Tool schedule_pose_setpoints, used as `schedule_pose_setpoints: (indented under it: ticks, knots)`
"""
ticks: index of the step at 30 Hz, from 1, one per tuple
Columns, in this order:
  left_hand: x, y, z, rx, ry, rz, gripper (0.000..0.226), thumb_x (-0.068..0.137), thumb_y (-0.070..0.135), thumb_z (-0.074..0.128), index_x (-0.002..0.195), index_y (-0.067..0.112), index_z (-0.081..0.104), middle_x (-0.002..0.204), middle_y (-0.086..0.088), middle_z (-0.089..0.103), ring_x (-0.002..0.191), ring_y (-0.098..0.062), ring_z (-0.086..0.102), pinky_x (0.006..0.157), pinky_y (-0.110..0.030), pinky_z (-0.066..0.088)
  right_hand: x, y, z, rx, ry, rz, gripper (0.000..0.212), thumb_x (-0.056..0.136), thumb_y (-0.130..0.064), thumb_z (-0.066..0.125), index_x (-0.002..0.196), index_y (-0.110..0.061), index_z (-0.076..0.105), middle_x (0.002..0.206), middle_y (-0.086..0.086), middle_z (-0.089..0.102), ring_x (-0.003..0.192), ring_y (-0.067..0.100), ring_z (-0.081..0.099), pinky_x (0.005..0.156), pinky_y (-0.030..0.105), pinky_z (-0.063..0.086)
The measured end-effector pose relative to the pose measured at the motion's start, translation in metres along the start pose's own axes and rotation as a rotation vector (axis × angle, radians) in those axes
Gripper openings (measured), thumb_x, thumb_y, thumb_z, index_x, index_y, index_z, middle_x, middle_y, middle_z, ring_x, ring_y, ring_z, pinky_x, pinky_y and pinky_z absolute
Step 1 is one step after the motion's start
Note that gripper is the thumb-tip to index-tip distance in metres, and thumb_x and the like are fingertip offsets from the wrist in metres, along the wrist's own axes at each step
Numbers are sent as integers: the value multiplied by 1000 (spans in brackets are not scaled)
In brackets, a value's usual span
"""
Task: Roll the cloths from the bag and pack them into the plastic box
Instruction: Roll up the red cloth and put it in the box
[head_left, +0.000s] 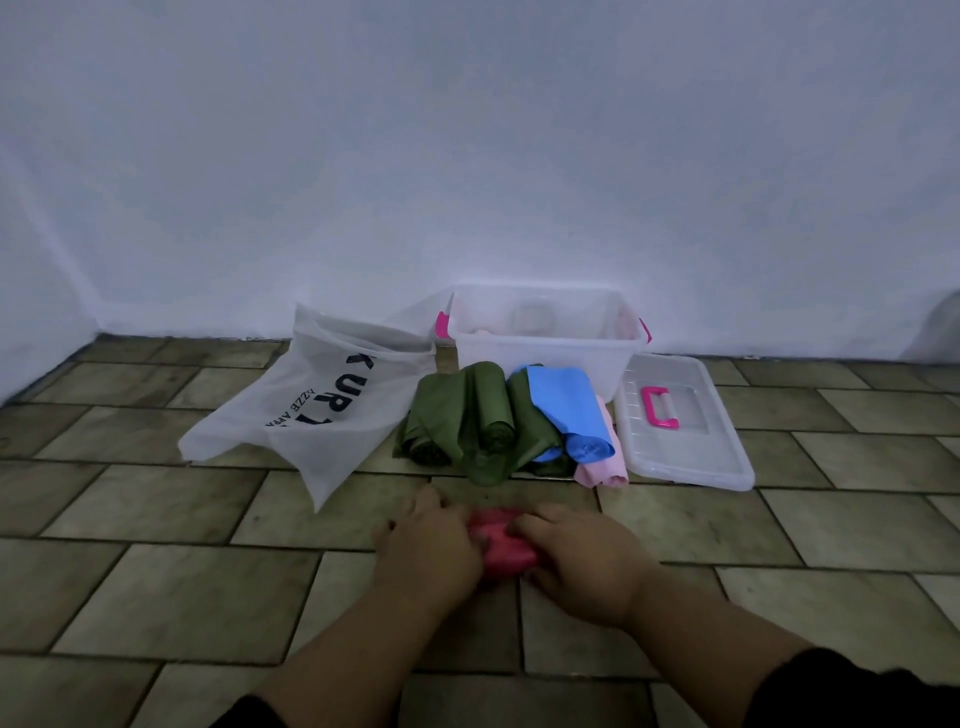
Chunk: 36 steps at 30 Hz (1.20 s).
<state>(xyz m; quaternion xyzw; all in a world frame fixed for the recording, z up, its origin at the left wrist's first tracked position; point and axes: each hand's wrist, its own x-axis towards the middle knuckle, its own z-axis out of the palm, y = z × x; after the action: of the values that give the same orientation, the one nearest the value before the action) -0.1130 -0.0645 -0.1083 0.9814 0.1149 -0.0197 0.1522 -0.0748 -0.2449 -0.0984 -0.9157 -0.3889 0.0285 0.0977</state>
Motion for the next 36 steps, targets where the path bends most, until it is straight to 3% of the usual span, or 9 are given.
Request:
schedule_pose_setpoints:
  ticks: [3,5,9,11,20,25,28,32,36]
  knots:
    - [-13,1,-3,-520,217,-284,62,83,41,63,139,31,37,134,-10,35,118,-29,45,94,-40,42,6,-9,-4,-77,28,66,34,86,-43,48,116,-29,55,109,-2,63,101,22,58,87,32,41]
    - [-19,9,-2,-997,88,-503,69,83,25,66,143,22,34,137,-14,41,116,-32,50,96,-44,46,9,-15,-5,-17,3,156,29,86,-42,49,110,-28,59,100,0,67,92,22,61,76,29,39]
    - [-27,29,-6,-1417,-91,-705,14,85,7,58,99,7,54,98,-18,63,88,-34,63,83,-51,55,12,-34,-4,304,-105,354,22,87,-34,52,87,-16,65,85,6,69,76,20,61,63,29,43]
    - [-26,31,-7,-1432,-76,-734,8,86,6,55,83,12,53,89,-19,63,85,-35,63,84,-55,53,9,-43,-3,439,-110,410,21,87,-30,56,87,-13,68,82,8,69,74,19,60,64,29,43]
    - [-35,21,-22,-1715,151,-365,48,82,0,64,117,32,57,102,-5,71,91,-30,67,78,-48,55,-5,-51,-31,1194,-104,314,8,84,-7,66,90,-7,61,78,1,66,66,5,58,61,20,45]
    - [28,45,-92,-1583,161,49,61,77,7,68,121,45,52,107,6,70,94,-21,68,76,-39,57,35,-32,-103,1309,55,147,17,81,2,66,86,-12,57,76,-2,69,70,10,65,64,23,52]
    - [89,62,-134,-1481,59,70,50,85,17,65,130,30,48,117,-5,64,96,-25,65,75,-41,57,77,-7,-135,1356,180,259,31,74,-7,72,98,-16,55,89,13,72,79,29,70,73,44,58]
    - [164,64,-149,-870,15,76,71,92,54,46,149,17,24,151,-6,35,134,-24,39,109,-40,30,135,47,-160,1408,278,452,33,85,-2,63,113,-11,48,106,20,66,82,34,71,66,45,59]
    - [204,49,-123,-499,-32,-14,70,87,43,60,142,7,35,142,-13,44,123,-29,47,94,-31,41,181,102,-158,1125,287,679,48,89,-3,59,130,-14,38,113,18,57,82,32,67,63,43,59]
